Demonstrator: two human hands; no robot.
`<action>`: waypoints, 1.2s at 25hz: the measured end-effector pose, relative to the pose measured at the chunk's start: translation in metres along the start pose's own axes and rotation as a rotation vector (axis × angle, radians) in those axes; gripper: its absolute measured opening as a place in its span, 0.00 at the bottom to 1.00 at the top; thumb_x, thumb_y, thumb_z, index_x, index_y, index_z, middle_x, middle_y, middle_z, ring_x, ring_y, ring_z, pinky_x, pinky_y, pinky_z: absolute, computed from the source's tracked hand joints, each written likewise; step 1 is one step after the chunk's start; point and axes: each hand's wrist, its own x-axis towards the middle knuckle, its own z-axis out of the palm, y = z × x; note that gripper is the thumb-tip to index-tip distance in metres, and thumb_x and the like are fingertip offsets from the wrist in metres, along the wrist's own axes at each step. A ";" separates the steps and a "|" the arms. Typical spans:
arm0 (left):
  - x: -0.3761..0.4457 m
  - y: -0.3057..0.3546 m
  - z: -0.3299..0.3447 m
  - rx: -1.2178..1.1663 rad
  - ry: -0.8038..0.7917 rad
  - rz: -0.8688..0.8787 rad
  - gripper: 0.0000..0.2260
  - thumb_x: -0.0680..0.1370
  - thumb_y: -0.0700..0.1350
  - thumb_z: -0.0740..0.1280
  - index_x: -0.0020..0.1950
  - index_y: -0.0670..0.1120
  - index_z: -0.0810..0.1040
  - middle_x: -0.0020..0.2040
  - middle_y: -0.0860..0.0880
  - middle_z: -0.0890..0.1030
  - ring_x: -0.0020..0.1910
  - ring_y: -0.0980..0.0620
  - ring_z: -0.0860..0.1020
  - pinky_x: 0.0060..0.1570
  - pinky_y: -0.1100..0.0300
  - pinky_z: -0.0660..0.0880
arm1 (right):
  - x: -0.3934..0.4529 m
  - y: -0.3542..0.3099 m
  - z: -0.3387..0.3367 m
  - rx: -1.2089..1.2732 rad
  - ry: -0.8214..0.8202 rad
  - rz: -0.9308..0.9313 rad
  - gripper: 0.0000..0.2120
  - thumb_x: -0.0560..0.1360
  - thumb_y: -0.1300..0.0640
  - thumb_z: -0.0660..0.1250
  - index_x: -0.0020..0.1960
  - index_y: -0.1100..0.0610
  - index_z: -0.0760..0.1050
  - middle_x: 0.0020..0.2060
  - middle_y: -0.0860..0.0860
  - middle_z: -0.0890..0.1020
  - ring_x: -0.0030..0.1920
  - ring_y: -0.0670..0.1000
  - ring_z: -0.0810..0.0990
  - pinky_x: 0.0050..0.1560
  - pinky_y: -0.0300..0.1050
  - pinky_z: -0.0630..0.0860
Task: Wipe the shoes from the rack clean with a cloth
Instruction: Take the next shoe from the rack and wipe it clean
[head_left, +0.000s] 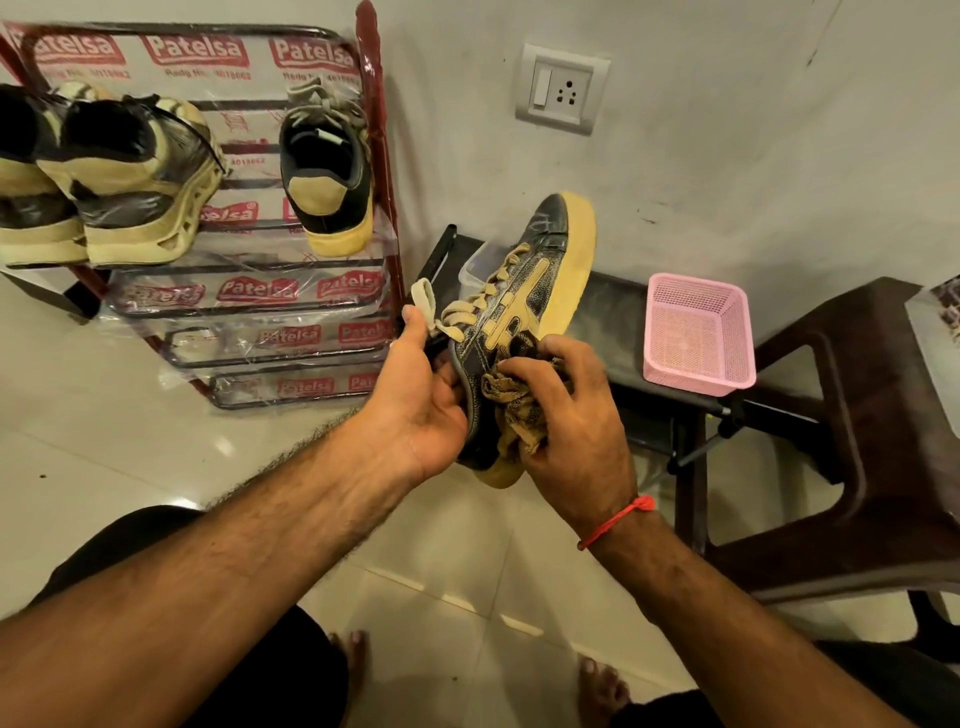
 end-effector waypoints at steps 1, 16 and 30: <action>0.002 0.002 0.000 0.042 0.021 0.016 0.28 0.82 0.65 0.58 0.61 0.44 0.84 0.55 0.42 0.86 0.56 0.45 0.84 0.53 0.50 0.79 | 0.000 0.001 0.000 -0.010 -0.017 -0.023 0.21 0.72 0.50 0.64 0.62 0.58 0.77 0.62 0.59 0.73 0.60 0.60 0.76 0.52 0.54 0.82; 0.020 -0.001 0.003 0.537 -0.021 0.712 0.06 0.85 0.47 0.64 0.56 0.56 0.79 0.53 0.50 0.87 0.53 0.52 0.85 0.54 0.48 0.83 | 0.030 0.045 -0.026 -0.027 0.135 0.007 0.15 0.74 0.59 0.73 0.60 0.60 0.81 0.62 0.61 0.77 0.62 0.57 0.77 0.58 0.54 0.79; 0.027 -0.013 0.004 0.439 0.051 0.565 0.07 0.85 0.50 0.63 0.59 0.52 0.80 0.52 0.50 0.87 0.52 0.51 0.85 0.45 0.56 0.83 | 0.018 0.015 -0.005 0.010 0.076 -0.196 0.15 0.72 0.59 0.74 0.58 0.62 0.82 0.60 0.62 0.79 0.60 0.62 0.79 0.62 0.54 0.77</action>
